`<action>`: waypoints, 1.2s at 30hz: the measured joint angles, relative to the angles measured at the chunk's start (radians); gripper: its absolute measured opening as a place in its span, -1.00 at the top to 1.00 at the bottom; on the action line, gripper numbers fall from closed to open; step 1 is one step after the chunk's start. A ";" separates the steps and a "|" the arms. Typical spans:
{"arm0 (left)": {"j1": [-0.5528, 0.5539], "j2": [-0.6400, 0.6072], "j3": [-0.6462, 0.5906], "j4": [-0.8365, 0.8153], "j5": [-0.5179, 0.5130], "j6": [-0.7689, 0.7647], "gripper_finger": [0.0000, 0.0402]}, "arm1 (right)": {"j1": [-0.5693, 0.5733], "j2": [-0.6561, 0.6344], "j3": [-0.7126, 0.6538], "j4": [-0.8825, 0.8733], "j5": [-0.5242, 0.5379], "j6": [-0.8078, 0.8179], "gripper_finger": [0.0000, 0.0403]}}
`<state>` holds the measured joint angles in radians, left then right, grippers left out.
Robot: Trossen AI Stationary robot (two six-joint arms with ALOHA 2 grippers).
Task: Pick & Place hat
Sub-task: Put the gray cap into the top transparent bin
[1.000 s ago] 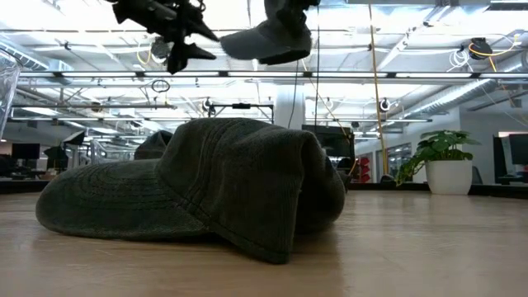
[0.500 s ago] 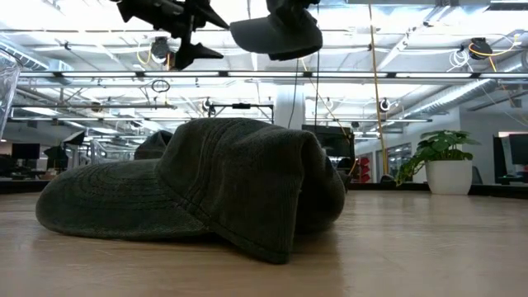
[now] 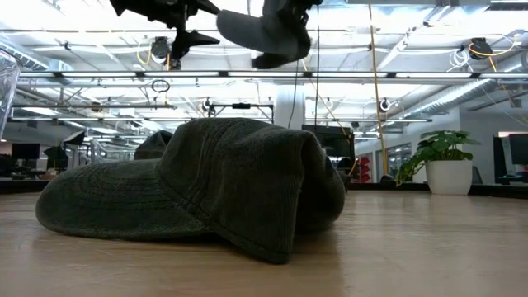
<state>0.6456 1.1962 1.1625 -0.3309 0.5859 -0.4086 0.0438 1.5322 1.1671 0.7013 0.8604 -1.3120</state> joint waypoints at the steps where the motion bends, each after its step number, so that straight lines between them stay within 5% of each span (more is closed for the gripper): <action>1: 0.006 -0.003 0.000 -0.006 0.000 -0.001 -0.41 | 0.004 0.000 0.000 -0.001 0.001 0.001 1.00; 21: 0.212 -0.122 0.000 -0.093 0.031 -0.001 -0.41 | 0.039 0.000 0.000 -0.010 -0.003 0.015 1.00; 26: 0.170 -0.103 -0.001 -0.108 0.126 -0.068 -0.41 | 0.029 0.000 0.000 0.007 -0.086 0.009 1.00; 36: 0.043 -0.076 -0.001 -0.108 0.045 -0.074 -0.41 | -0.012 0.000 0.000 0.096 -0.160 -0.010 1.00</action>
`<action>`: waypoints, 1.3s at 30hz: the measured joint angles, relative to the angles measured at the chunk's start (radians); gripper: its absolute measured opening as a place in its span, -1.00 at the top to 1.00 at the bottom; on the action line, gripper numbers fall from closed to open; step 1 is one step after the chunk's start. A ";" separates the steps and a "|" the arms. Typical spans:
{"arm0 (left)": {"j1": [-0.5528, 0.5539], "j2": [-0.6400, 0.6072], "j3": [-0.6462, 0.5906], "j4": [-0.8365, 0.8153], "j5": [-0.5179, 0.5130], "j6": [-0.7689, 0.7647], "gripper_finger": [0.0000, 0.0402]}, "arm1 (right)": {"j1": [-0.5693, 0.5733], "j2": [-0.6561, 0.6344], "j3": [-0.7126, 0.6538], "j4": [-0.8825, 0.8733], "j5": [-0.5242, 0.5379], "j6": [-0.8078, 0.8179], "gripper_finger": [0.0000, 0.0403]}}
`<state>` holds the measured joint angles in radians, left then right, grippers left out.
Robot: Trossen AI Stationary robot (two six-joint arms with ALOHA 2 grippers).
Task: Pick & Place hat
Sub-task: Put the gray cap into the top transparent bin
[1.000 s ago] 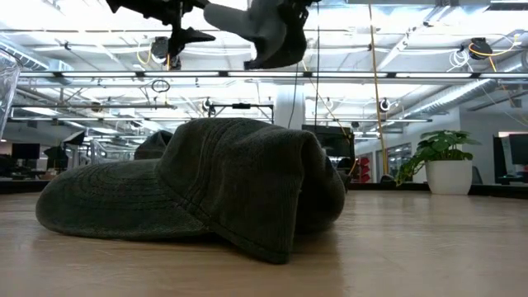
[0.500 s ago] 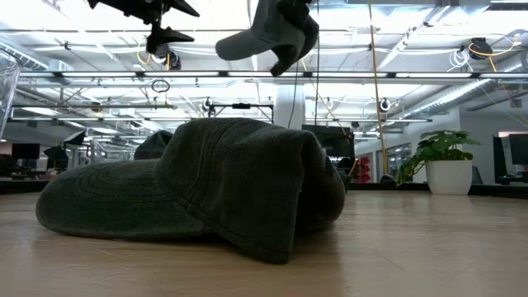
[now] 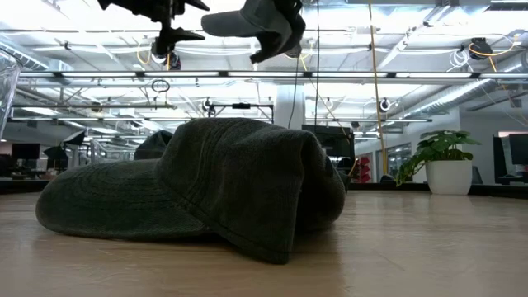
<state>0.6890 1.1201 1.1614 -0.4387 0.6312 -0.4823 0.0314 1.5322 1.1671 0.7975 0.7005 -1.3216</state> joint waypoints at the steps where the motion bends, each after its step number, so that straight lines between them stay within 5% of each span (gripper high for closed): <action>1: -0.014 0.005 0.000 0.002 -0.008 -0.002 -0.41 | -0.005 0.000 0.000 0.000 -0.007 0.001 1.00; 15: -0.114 0.074 0.000 0.092 -0.056 0.034 -0.38 | -0.009 0.000 0.000 -0.019 -0.027 0.049 1.00; 19: -0.117 0.074 0.000 0.058 -0.037 0.096 -0.08 | -0.012 0.000 0.000 -0.024 -0.019 0.057 1.00; 25: -0.141 0.073 0.000 0.019 -0.017 0.171 0.87 | -0.013 0.000 0.000 -0.017 -0.020 0.057 1.00; 32: -0.118 0.036 0.000 0.019 -0.024 0.171 0.95 | -0.013 0.000 0.000 -0.070 0.002 0.261 0.93; 39: 0.033 -0.052 0.000 -0.053 -0.039 0.205 0.95 | 0.008 0.000 0.000 -0.097 0.168 0.379 0.38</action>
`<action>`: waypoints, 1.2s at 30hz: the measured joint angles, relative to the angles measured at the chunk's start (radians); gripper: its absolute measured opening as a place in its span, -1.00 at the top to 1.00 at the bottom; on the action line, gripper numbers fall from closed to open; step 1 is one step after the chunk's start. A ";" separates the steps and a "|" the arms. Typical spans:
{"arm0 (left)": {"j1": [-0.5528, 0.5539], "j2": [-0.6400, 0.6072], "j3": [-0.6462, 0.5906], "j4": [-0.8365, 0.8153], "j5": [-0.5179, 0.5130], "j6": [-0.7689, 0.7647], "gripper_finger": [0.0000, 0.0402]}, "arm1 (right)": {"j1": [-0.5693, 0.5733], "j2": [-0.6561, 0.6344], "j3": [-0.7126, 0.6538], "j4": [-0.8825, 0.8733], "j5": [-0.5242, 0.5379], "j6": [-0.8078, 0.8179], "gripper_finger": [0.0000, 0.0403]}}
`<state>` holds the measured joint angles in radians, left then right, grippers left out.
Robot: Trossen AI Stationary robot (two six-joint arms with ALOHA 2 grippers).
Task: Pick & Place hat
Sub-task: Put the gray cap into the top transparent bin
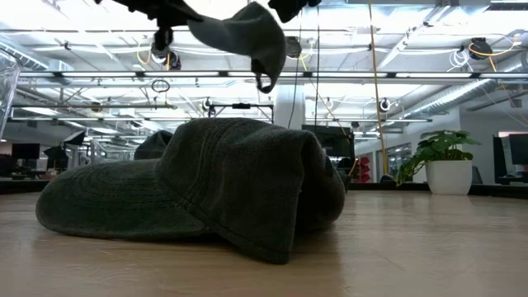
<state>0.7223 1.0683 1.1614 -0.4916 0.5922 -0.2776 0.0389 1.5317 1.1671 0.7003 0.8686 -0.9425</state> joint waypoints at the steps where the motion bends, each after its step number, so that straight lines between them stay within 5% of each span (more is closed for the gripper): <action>1: 0.028 -0.013 0.000 -0.018 0.001 0.012 0.95 | 0.004 0.000 0.000 -0.001 0.022 0.012 0.29; 6: 0.155 -0.067 0.000 -0.136 0.001 0.072 0.95 | 0.035 0.000 0.000 -0.001 0.050 0.062 -0.11; 11: 0.257 -0.104 0.000 -0.310 0.009 0.148 0.95 | 0.051 0.000 0.000 -0.010 0.048 0.059 -0.30; 15: 0.327 -0.121 0.033 -0.490 0.021 0.193 0.95 | 0.040 0.000 0.000 -0.064 0.055 0.070 -0.32; 22: 0.391 -0.113 0.191 -0.790 -0.129 0.268 0.96 | 0.009 0.000 0.000 -0.126 0.071 0.119 -0.27; 28: 0.392 -0.067 0.316 -0.999 -0.367 0.276 0.96 | -0.011 0.000 0.000 -0.173 0.069 0.172 -0.26; 36: 0.389 0.027 0.334 -1.023 -0.386 0.280 0.96 | -0.014 0.000 0.000 -0.187 0.069 0.180 -0.26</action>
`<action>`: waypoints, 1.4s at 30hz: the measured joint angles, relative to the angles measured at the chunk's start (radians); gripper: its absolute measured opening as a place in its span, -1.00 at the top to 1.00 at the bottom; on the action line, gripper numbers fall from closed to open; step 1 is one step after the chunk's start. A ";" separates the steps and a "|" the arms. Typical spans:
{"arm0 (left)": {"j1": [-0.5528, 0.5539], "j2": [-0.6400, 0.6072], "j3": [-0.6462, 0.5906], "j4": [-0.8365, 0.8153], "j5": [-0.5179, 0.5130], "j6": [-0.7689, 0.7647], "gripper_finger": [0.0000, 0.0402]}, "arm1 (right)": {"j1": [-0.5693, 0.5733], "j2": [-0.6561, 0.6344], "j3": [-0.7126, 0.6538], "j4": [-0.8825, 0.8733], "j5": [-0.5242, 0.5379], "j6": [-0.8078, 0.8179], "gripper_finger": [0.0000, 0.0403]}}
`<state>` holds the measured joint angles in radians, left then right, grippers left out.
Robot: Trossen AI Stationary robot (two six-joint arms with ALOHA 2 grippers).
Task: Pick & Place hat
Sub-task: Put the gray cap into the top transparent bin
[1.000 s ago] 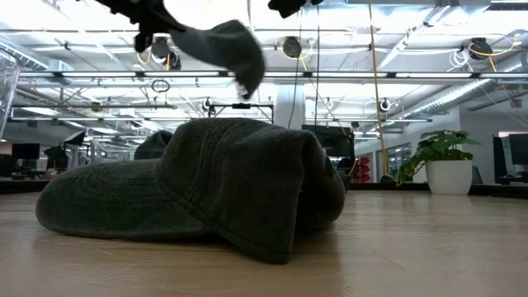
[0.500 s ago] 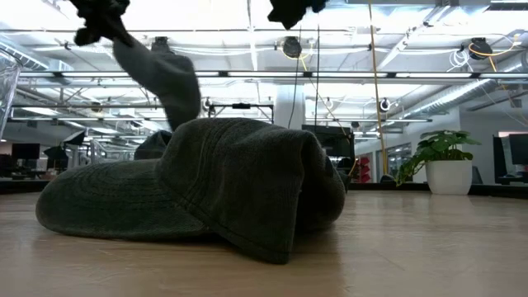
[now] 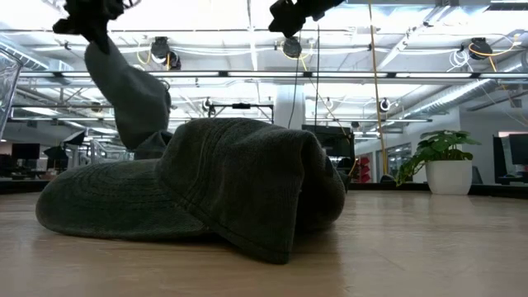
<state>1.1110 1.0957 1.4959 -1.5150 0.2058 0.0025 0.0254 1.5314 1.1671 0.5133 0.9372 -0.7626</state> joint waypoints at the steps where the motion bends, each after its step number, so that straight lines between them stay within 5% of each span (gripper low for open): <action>1: -0.001 0.018 -0.005 0.001 0.001 0.000 0.96 | 0.000 0.000 0.000 0.000 0.000 0.003 -0.26; 4: -0.017 0.081 -0.029 0.002 0.017 0.025 0.96 | 0.000 0.000 0.000 -0.010 0.000 0.004 -0.26; 11: -0.068 0.177 -0.035 0.063 0.245 0.136 0.96 | 0.000 0.000 0.000 -0.011 0.000 0.004 -0.26; 24: -0.058 0.179 -0.066 0.115 -0.041 0.065 0.96 | -0.001 0.000 0.000 -0.011 -0.049 0.030 -0.26; 34: -0.058 0.180 -0.322 0.342 -0.116 0.065 0.91 | 0.000 0.000 0.000 -0.013 -0.050 0.037 -0.26; 42: -0.058 0.168 -0.203 0.249 -0.004 0.093 0.95 | 0.000 0.000 0.000 -0.013 -0.050 0.037 -0.26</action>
<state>1.0534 1.2633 1.2932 -1.2662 0.2017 0.0952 0.0250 1.5314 1.1671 0.5002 0.8875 -0.7258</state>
